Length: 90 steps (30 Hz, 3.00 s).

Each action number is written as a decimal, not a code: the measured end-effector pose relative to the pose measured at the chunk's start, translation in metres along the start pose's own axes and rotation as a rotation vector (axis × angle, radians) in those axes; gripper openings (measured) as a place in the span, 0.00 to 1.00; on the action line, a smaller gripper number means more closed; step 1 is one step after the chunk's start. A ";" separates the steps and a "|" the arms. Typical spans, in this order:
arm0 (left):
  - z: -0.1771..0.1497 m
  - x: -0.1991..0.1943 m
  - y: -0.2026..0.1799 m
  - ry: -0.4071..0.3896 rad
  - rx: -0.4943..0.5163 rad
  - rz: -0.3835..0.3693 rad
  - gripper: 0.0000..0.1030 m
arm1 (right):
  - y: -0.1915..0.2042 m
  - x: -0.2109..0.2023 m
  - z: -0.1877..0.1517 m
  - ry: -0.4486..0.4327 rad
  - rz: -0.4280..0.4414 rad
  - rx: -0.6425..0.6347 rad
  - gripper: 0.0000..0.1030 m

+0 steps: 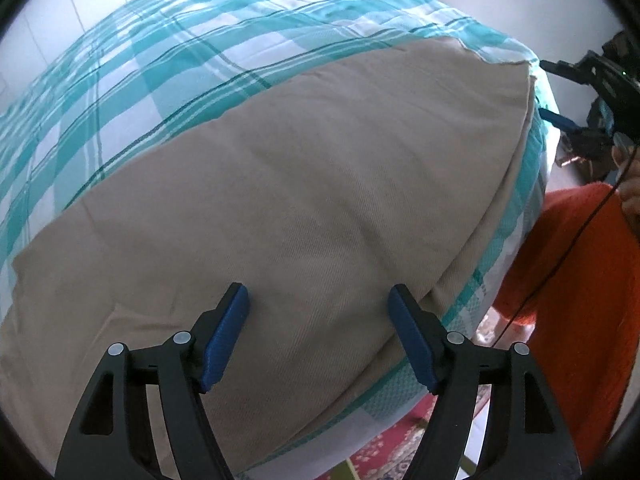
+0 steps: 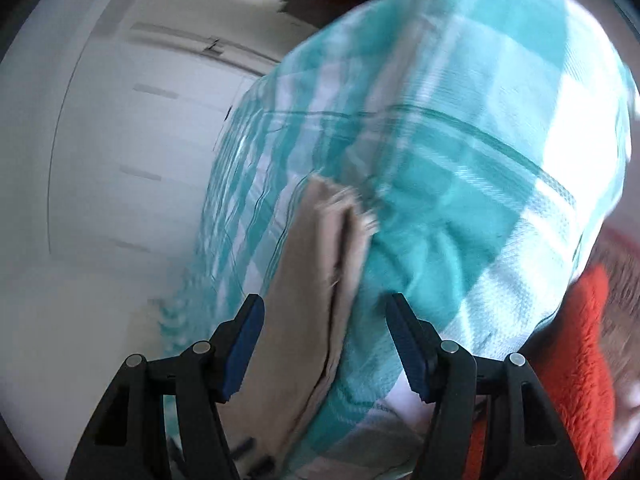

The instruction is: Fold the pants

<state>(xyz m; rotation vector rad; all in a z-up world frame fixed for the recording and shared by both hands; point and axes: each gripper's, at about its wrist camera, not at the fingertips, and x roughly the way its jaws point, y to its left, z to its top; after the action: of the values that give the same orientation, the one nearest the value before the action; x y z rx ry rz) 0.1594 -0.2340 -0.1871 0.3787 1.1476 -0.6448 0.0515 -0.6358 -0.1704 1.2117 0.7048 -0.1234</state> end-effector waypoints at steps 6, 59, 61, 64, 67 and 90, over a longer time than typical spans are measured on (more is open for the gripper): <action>0.001 0.001 0.000 0.002 -0.006 -0.002 0.73 | 0.020 0.020 0.013 0.082 -0.009 -0.076 0.62; -0.102 -0.128 0.203 -0.157 -0.571 0.028 0.80 | 0.208 0.196 -0.237 0.456 -0.163 -1.048 0.38; -0.081 -0.109 0.185 -0.143 -0.507 0.019 0.80 | 0.177 0.205 -0.239 0.467 -0.200 -1.006 0.38; -0.065 -0.075 0.172 -0.099 -0.445 0.077 0.79 | 0.186 0.197 -0.237 0.431 -0.190 -1.015 0.38; -0.076 -0.044 0.174 -0.002 -0.474 0.177 0.76 | 0.215 0.171 -0.236 0.328 -0.120 -1.080 0.38; -0.118 -0.069 0.199 0.014 -0.581 0.292 0.76 | 0.174 0.198 -0.264 0.464 -0.092 -1.078 0.46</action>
<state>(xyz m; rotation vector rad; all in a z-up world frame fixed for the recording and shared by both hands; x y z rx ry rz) 0.1856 0.0063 -0.1764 0.0484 1.2066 -0.0395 0.1712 -0.2820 -0.1840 0.1557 1.0335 0.4357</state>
